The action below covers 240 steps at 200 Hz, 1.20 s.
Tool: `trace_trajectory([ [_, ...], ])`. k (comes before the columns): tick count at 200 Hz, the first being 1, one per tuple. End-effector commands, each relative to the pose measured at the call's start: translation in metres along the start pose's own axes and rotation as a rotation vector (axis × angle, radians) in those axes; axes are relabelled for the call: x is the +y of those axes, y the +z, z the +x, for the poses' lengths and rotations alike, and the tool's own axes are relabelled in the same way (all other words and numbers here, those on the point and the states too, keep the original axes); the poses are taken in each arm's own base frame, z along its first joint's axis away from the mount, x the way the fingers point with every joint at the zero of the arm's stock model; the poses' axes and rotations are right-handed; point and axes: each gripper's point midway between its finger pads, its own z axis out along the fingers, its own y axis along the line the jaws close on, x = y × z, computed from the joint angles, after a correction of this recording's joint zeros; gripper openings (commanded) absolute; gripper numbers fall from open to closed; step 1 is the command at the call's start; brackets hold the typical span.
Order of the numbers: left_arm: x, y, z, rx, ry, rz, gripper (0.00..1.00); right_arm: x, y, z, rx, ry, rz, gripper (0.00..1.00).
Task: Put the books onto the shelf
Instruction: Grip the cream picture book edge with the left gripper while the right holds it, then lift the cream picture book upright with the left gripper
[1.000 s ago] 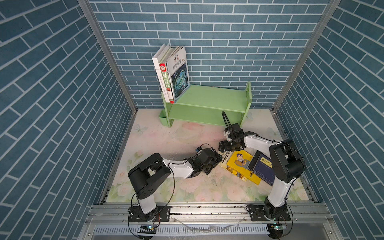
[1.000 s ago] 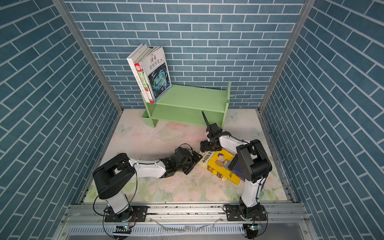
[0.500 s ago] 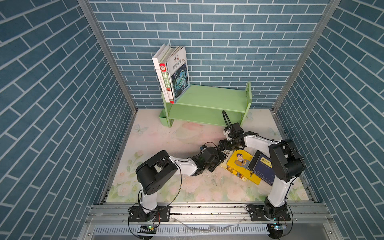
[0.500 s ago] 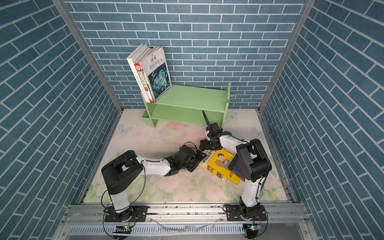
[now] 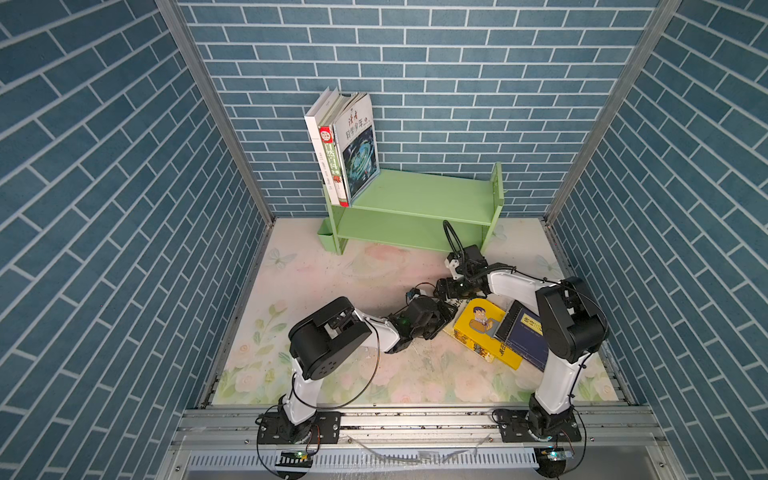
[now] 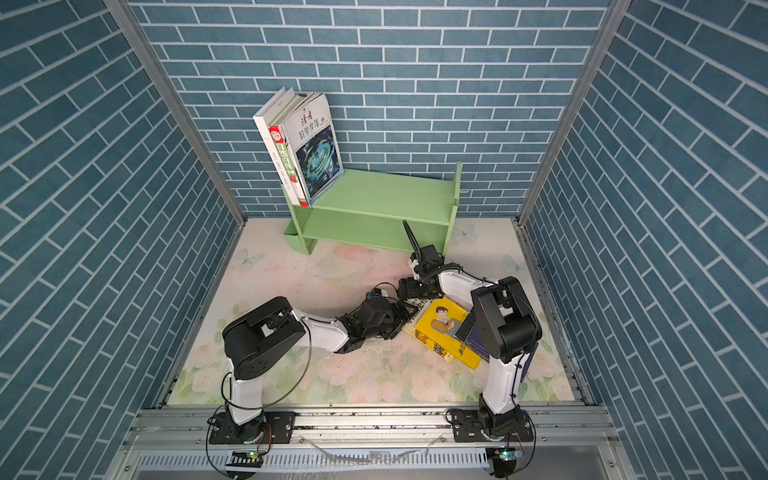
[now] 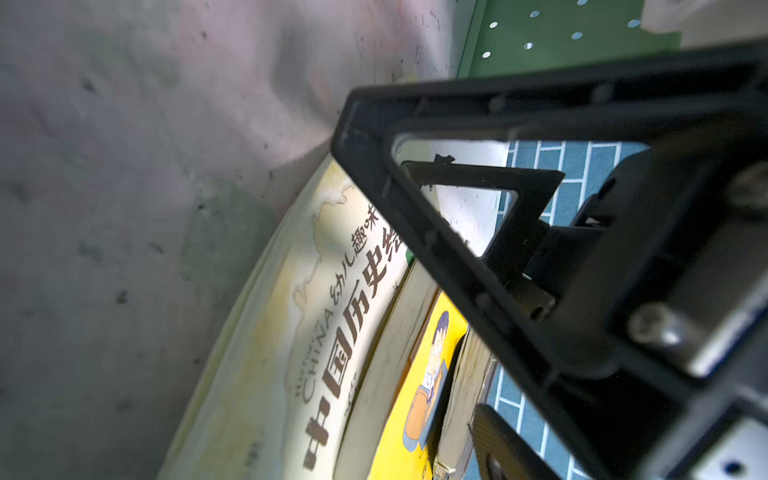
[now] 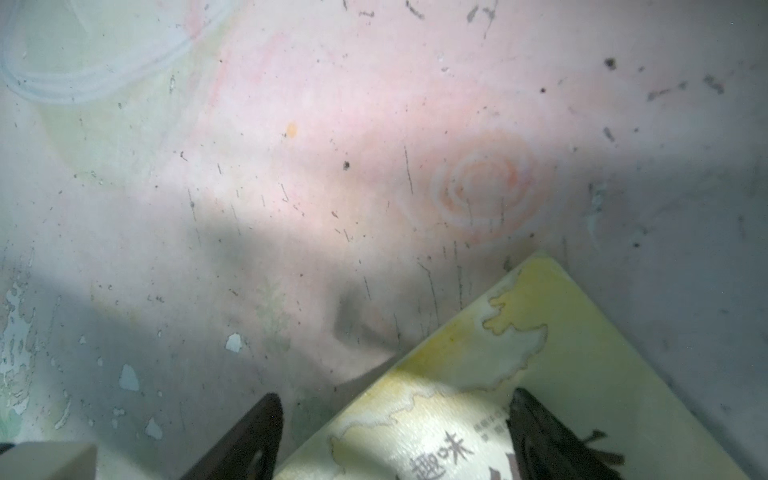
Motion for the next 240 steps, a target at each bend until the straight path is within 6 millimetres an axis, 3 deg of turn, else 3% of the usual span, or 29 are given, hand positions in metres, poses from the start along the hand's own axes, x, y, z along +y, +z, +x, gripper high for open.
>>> trace_trajectory([
  [1, 0.018, -0.002, -0.002, -0.007, 0.035, -0.055, 0.67, -0.014, 0.028, 0.056, 0.197, 0.085, 0.013, 0.85],
  [20, 0.016, -0.001, -0.002, -0.006, 0.037, -0.048, 0.52, -0.014, 0.027, 0.055, 0.193, 0.086, 0.012, 0.85],
  [67, 0.020, -0.002, -0.003, -0.009, 0.032, -0.061, 0.27, -0.014, 0.028, 0.056, 0.200, 0.089, 0.011, 0.84],
  [125, 0.012, -0.003, -0.003, -0.005, 0.058, -0.044, 0.12, -0.008, 0.020, 0.050, 0.169, 0.078, -0.007, 0.84],
  [164, -0.003, -0.009, -0.006, -0.014, 0.101, -0.023, 0.09, -0.003, 0.010, 0.042, 0.142, 0.069, -0.015, 0.84],
  [207, -0.036, -0.027, -0.015, -0.056, 0.215, -0.004, 0.06, 0.015, -0.021, 0.019, 0.059, 0.043, -0.058, 0.84],
  [240, -0.065, -0.046, -0.022, -0.084, 0.326, -0.003, 0.04, 0.044, -0.068, -0.010, -0.054, 0.007, -0.137, 0.84],
])
